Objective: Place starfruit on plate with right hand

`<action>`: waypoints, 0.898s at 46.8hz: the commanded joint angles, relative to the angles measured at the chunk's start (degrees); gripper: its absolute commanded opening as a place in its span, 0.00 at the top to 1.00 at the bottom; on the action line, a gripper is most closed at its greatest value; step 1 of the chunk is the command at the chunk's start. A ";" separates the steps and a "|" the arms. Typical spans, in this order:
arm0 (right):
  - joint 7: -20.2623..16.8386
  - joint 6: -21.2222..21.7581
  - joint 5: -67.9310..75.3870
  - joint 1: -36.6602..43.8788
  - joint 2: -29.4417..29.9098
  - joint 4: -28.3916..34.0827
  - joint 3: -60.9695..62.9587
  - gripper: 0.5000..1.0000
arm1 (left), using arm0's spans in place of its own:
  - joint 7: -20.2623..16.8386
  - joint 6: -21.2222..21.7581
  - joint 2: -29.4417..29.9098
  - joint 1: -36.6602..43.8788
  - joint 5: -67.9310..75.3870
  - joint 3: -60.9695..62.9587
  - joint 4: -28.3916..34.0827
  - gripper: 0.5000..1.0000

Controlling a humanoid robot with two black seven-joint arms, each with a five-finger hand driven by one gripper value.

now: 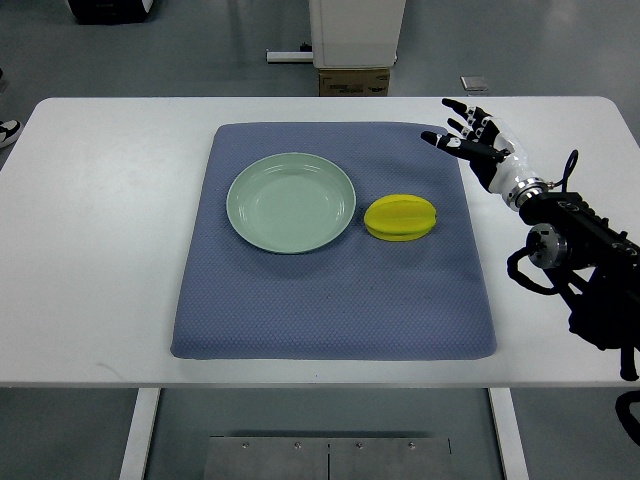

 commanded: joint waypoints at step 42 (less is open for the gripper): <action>-0.62 0.26 0.00 0.35 0.01 -0.11 0.00 0.00 | -0.02 0.21 0.00 -0.11 -0.16 -0.08 0.04 0.00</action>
